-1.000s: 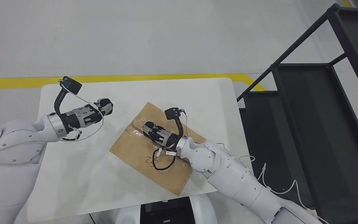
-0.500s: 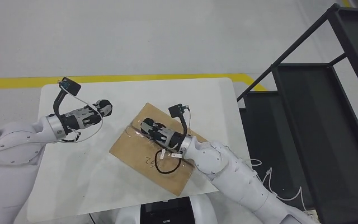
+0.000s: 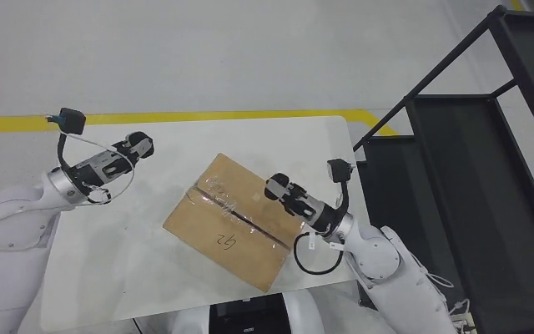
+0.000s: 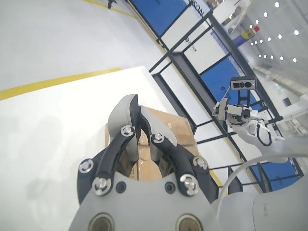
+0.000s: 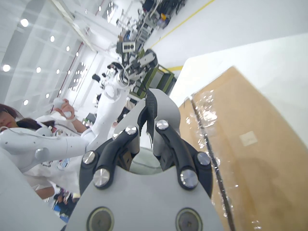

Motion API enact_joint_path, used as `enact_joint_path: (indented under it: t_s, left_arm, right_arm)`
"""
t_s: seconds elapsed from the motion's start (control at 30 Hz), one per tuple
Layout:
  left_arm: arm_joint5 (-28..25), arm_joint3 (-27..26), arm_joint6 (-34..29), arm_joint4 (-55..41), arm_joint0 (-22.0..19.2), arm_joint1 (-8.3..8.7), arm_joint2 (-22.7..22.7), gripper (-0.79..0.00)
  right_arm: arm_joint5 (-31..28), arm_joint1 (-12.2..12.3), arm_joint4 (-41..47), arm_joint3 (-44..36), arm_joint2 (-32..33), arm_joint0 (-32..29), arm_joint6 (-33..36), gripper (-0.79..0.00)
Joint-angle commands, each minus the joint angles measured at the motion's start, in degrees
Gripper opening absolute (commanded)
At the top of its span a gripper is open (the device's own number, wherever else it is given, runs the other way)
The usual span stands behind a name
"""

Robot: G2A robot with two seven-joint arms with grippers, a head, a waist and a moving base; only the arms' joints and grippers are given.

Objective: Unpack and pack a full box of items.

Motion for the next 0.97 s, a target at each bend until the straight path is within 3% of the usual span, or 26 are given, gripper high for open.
enact_joint_path:
  t_s: [0.0,0.13,0.27,0.5,0.53,0.6,0.67,0.7,0.73,0.77,0.83,0.93]
  left_arm:
    - [-1.0,-0.3,4.8,-1.9,2.3,-0.26,-0.6,-0.785]
    - [-2.6,-0.3,12.8,-4.7,6.4,-0.81,-1.9,-0.785]
    - [-4.0,-0.3,18.9,-6.1,10.3,-1.26,-3.5,-0.785]
    - [-7.1,-1.3,27.7,-6.6,18.6,-2.08,-6.3,-0.785]
    - [-7.3,-1.4,29.0,-6.6,19.7,-2.23,-6.6,-0.773]
    - [-7.6,-2.1,31.6,-5.6,21.4,-2.53,-7.1,-0.594]
    - [-7.3,-2.7,33.6,-4.7,22.8,-2.82,-7.3,-0.311]
    - [-7.3,-2.9,33.9,-4.4,23.1,-2.9,-7.3,0.0]
    - [-7.3,-2.9,33.9,-4.4,23.1,-2.9,-7.3,0.0]
    - [-7.3,-2.9,33.9,-4.5,23.1,-2.89,-7.3,-0.614]
    - [-7.3,-2.9,34.0,-4.4,23.2,-2.91,-7.3,-0.486]
    - [-7.3,-2.9,33.9,-4.4,23.1,-2.9,-7.3,-0.308]
  right_arm:
    - [-3.7,-0.2,0.7,0.8,2.1,-2.4,-6.8,-0.785]
    - [-9.6,-0.7,0.5,3.7,3.7,-5.0,-17.5,-0.785]
    - [-11.6,-1.3,-0.3,6.0,4.3,-7.6,-26.0,-0.785]
    - [-10.9,-1.7,-1.3,4.8,6.4,-13.0,-30.4,-0.785]
    - [-10.4,-1.7,-1.7,4.4,6.8,-13.6,-30.5,-0.785]
    - [-10.2,-1.8,-1.8,3.5,6.9,-14.4,-30.5,-0.785]
    - [-10.4,-1.8,-1.5,3.2,6.7,-14.6,-29.6,-0.6]
    - [-10.6,-1.9,-1.0,3.1,6.4,-14.5,-29.3,-0.203]
    - [-10.8,-1.9,-0.8,3.0,6.3,-14.4,-29.0,0.0]
    - [-10.6,-1.9,-1.1,3.1,6.4,-14.5,-29.2,-0.771]
    - [-10.8,-1.9,-0.8,3.0,6.3,-14.4,-29.0,-0.693]
    - [-10.8,-1.9,-0.8,3.0,6.3,-14.4,-29.0,-0.486]
